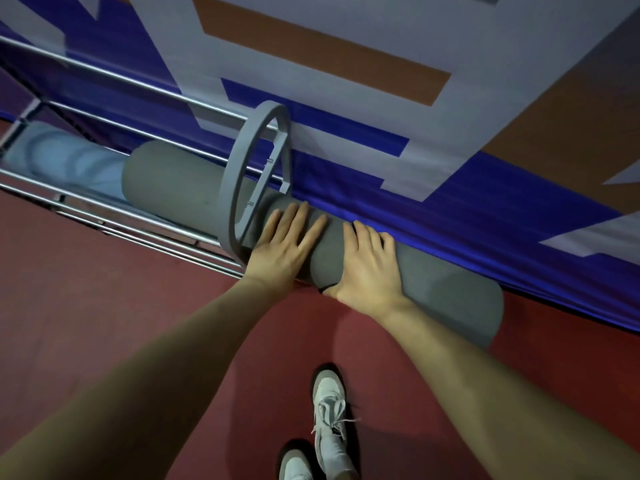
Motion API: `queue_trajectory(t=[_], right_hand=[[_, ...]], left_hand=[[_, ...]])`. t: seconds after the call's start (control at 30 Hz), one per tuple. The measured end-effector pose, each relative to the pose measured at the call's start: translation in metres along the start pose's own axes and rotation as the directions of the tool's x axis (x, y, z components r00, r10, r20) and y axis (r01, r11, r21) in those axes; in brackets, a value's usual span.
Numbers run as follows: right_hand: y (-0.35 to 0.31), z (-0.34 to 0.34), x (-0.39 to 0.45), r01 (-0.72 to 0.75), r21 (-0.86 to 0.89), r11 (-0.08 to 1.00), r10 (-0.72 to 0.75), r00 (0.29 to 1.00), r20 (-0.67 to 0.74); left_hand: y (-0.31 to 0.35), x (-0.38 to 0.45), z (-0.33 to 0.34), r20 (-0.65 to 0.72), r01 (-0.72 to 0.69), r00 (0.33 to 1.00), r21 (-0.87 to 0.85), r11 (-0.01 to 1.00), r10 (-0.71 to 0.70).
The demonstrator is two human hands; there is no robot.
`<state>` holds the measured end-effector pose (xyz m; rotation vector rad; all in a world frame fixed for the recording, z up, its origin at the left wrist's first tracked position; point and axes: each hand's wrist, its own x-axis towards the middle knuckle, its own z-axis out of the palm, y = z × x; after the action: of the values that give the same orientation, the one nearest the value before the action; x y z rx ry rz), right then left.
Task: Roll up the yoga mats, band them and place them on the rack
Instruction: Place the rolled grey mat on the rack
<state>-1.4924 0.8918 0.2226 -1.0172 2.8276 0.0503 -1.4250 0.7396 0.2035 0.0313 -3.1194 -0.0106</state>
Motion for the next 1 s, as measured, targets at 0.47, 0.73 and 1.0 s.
queue_trajectory(t=[0.47,0.73,1.0], right_hand=[[0.080,-0.036,-0.007,-0.053,-0.151,0.987,0.103,0.934,0.343],[0.081,-0.033,-0.023,-0.086,-0.037,0.996,0.094,0.946,0.312],[0.086,-0.033,-0.012,-0.011,-0.021,1.000,0.011,1.000,0.008]], left_hand=[[0.017,0.028,-0.012,0.168,0.158,0.971,0.079,0.984,-0.170],[0.033,0.028,-0.031,0.266,0.119,0.954,0.096,0.988,-0.141],[0.070,0.051,-0.041,0.239,-0.050,0.970,0.011,0.999,0.046]])
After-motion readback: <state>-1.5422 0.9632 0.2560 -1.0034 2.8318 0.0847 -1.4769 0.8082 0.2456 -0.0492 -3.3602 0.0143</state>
